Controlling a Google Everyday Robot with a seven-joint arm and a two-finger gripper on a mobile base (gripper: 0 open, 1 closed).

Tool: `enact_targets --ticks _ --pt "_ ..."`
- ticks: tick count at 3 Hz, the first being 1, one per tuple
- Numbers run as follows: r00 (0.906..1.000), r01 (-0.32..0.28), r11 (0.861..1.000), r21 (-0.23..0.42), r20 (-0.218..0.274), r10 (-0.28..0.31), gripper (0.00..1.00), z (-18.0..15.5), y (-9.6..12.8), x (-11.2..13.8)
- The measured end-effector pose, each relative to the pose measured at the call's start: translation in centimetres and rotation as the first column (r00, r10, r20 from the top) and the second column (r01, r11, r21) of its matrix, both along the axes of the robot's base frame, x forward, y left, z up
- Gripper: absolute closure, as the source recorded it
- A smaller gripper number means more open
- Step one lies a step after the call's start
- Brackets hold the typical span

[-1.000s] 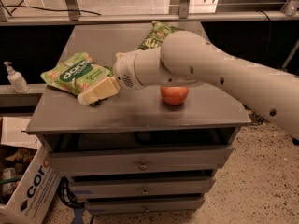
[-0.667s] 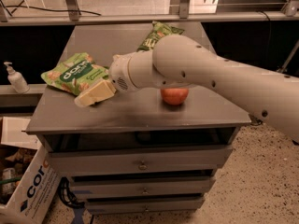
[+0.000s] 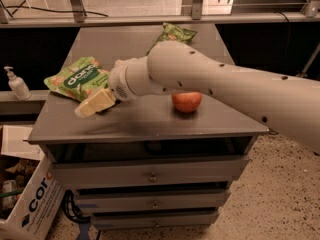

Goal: Move green rice chip bag near green jalapeno chip bag

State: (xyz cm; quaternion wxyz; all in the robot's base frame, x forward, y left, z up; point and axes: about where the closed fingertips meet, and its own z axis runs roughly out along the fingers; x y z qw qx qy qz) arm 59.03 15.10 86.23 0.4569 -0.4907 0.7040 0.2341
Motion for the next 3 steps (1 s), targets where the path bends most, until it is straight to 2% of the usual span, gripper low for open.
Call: enact_targets --ticks 1,2,3 --pt "1.0000 0.006 0.999 -0.040 0.002 -0.006 0.00 -1.0 0.3 0.7" --pt "0.9999 0.012 0.998 -0.063 0.004 -0.012 0.17 -1.7 0.5 1.5" --pt "0.9999 0.011 0.997 -0.079 0.009 -0.010 0.40 -2.3 0.7 1.9"
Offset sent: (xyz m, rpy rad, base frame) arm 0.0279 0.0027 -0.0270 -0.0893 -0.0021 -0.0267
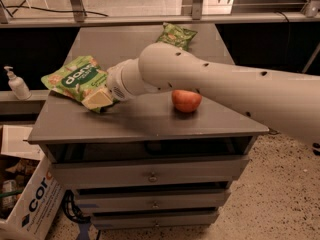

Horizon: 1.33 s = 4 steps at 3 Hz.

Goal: Move green rice chip bag near green jalapeno chip bag

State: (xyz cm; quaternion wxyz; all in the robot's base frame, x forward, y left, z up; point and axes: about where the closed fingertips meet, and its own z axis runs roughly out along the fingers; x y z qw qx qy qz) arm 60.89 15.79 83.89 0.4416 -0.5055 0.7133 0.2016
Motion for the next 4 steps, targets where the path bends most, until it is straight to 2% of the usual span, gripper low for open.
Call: enact_targets --ticks 2,3,4 --pt "1.0000 0.004 1.000 -0.011 0.005 -0.004 0.87 -0.43 -0.20 0.15" --pt "1.0000 0.004 1.000 -0.011 0.005 -0.004 1.00 -0.35 -0.21 0.15" --pt "1.0000 0.004 1.000 -0.011 0.006 -0.004 1.00 -0.33 -0.22 0.16"
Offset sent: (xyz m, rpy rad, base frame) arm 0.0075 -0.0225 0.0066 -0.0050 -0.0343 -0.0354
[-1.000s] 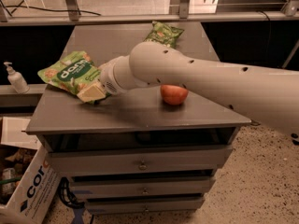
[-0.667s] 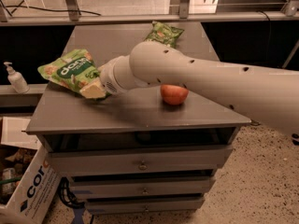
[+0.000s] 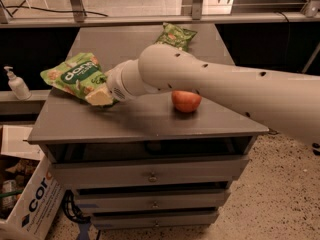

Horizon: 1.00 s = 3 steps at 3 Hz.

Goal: Move green rice chip bag near green jalapeno chip bag

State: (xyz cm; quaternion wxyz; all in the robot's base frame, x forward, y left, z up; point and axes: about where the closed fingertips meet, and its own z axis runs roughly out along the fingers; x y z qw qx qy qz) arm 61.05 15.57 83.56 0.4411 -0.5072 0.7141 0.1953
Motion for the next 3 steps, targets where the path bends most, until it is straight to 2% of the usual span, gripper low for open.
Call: enact_targets --ticks 3 --pt "1.0000 0.002 1.000 0.002 0.004 -0.002 1.00 0.24 -0.07 0.05"
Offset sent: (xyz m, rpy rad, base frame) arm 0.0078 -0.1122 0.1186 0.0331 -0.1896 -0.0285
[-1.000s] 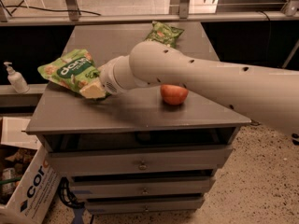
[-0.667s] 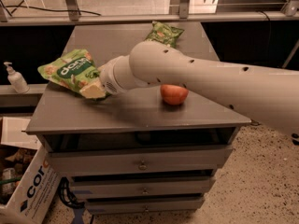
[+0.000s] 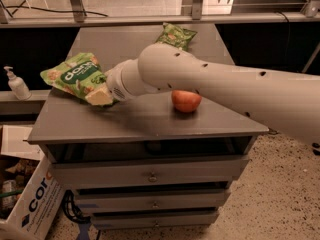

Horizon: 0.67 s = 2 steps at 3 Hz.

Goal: Move green rice chip bag near green jalapeno chip bag

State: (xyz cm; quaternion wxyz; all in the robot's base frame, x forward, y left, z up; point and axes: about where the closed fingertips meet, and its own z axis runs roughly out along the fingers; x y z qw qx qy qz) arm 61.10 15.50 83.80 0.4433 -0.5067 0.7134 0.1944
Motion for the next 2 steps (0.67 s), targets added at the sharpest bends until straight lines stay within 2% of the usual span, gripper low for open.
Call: enact_targets --ticks 1,2 --pt "0.9979 0.009 1.000 0.018 0.065 -0.010 1.00 3.1 -1.1 0.5" --pt "0.9892 0.018 0.999 0.026 0.145 -0.022 1.00 6.3 -2.5 0.6"
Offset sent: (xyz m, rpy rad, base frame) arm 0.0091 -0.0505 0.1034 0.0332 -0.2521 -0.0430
